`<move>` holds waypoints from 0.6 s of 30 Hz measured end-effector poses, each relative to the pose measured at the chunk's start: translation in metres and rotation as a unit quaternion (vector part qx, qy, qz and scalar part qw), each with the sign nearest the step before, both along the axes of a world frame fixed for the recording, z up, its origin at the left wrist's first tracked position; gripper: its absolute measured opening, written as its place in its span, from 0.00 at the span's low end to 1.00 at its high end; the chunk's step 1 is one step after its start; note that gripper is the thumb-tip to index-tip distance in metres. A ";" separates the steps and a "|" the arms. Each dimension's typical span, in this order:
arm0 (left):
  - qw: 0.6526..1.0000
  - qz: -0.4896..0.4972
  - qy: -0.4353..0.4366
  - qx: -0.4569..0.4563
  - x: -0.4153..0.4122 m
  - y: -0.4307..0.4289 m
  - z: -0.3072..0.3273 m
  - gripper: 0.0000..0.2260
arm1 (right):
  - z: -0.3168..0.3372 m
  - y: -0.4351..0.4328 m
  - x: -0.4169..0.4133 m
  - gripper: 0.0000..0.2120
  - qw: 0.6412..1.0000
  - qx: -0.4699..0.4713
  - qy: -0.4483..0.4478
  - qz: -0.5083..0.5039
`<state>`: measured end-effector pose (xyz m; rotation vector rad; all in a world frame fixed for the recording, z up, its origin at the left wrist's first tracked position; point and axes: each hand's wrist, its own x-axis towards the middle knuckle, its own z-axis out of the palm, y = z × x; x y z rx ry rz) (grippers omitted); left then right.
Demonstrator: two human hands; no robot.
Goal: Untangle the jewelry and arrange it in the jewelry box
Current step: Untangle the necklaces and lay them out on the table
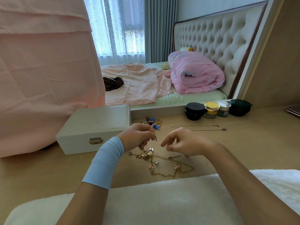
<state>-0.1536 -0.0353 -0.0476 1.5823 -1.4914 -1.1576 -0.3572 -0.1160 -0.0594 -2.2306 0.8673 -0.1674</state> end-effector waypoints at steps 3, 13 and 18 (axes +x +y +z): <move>0.975 -0.023 -0.213 0.056 -0.004 0.004 0.004 0.06 | 0.007 -0.002 -0.004 0.19 0.997 0.006 -0.075 -0.012; 0.997 -0.031 0.052 -0.050 -0.031 -0.012 -0.023 0.08 | 0.016 -0.004 -0.007 0.13 0.960 0.100 -0.261 -0.018; 0.999 -0.028 -0.013 -0.028 -0.027 -0.009 -0.020 0.05 | 0.015 -0.007 -0.012 0.10 0.969 0.057 -0.235 -0.040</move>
